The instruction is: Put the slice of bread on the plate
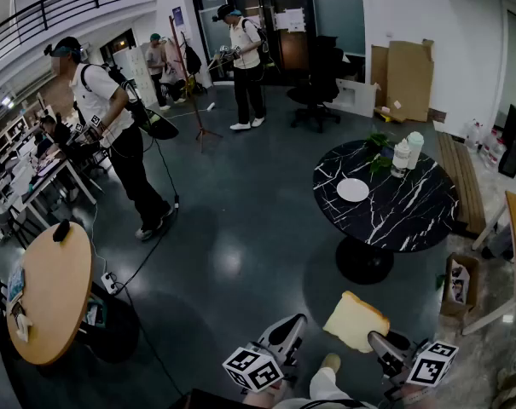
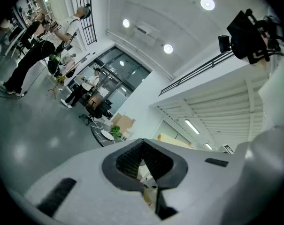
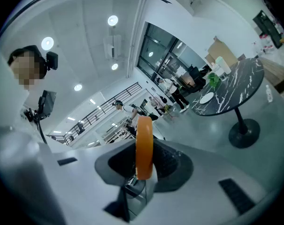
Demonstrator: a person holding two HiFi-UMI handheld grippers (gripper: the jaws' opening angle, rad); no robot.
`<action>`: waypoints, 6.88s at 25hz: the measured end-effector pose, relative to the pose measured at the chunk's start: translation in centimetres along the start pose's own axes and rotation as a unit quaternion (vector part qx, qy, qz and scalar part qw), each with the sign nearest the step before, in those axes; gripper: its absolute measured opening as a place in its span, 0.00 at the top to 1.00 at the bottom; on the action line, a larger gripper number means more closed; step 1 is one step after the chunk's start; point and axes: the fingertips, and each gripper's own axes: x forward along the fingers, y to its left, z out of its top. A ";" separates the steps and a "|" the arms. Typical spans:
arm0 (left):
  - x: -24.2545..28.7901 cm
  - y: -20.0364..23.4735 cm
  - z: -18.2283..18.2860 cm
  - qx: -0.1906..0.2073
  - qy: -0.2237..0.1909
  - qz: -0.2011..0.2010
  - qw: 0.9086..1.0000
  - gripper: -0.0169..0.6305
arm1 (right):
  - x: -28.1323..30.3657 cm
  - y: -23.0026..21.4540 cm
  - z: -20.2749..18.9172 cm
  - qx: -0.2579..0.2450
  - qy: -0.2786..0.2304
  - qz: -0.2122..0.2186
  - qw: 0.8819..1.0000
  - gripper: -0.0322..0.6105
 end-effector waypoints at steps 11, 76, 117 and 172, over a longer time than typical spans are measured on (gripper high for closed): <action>14.4 2.5 3.2 0.009 -0.003 -0.040 0.999 0.96 | 5.0 -7.8 9.4 -0.029 -0.011 0.003 1.000 0.81; 58.4 26.8 5.9 -0.005 0.119 -0.093 0.989 0.96 | 28.4 -41.2 31.9 0.082 -0.008 -0.130 0.988 0.81; 58.2 31.7 1.4 -0.035 0.074 -0.033 0.996 0.96 | 35.9 -54.8 28.6 0.187 0.049 -0.133 0.972 0.81; 60.9 28.8 3.7 -0.043 0.049 -0.049 0.997 0.96 | 33.7 -51.5 32.3 -0.169 0.094 -0.213 0.958 0.66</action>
